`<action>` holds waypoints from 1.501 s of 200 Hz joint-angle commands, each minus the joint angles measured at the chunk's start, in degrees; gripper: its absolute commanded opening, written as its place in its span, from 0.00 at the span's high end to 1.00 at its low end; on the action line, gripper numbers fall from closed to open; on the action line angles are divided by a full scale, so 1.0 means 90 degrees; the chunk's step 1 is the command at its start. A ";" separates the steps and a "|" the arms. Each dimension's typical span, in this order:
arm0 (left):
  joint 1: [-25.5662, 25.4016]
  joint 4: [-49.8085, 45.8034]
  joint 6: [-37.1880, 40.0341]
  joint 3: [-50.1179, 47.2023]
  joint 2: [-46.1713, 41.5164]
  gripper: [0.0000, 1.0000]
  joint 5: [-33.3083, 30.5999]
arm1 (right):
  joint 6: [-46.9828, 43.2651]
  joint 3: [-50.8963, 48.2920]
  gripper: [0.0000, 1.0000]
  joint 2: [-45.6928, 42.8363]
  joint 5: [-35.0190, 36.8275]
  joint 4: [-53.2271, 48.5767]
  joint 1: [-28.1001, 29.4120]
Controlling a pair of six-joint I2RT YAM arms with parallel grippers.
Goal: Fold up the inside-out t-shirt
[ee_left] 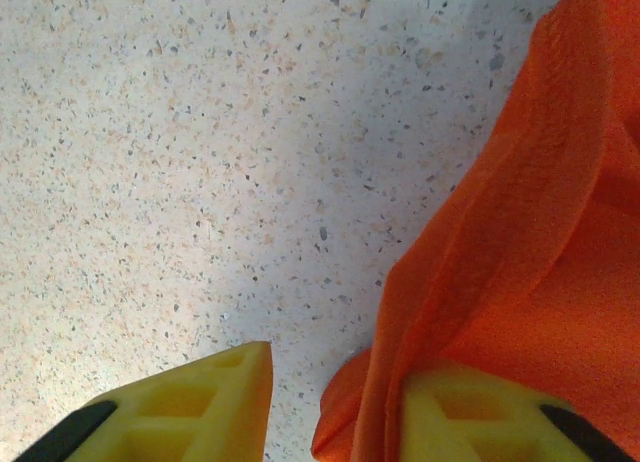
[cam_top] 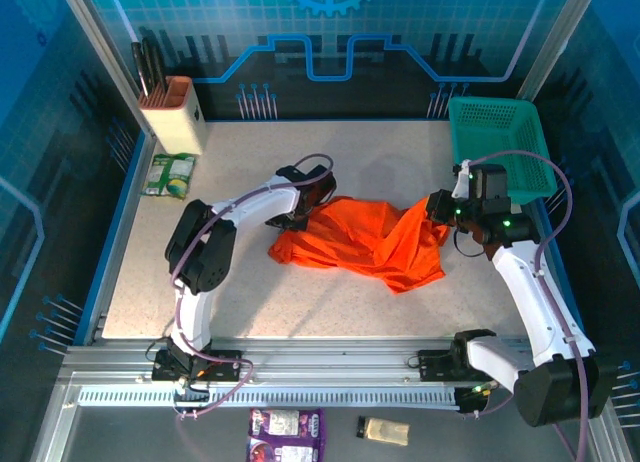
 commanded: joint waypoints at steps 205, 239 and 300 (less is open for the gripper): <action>-0.0673 -0.1252 0.0305 0.0594 0.0472 0.47 -0.1263 | -0.0001 -0.0005 1.00 -0.0063 -0.0038 0.0105 -0.0082; -0.0666 -0.1194 0.0356 0.0572 0.0483 0.64 -0.1237 | -0.0016 -0.0035 1.00 -0.0099 -0.0014 0.0084 -0.0076; -0.0456 -0.0575 0.0509 0.0104 0.0187 0.92 -0.0870 | -0.0050 -0.0013 1.00 -0.0055 0.0045 0.0085 -0.0090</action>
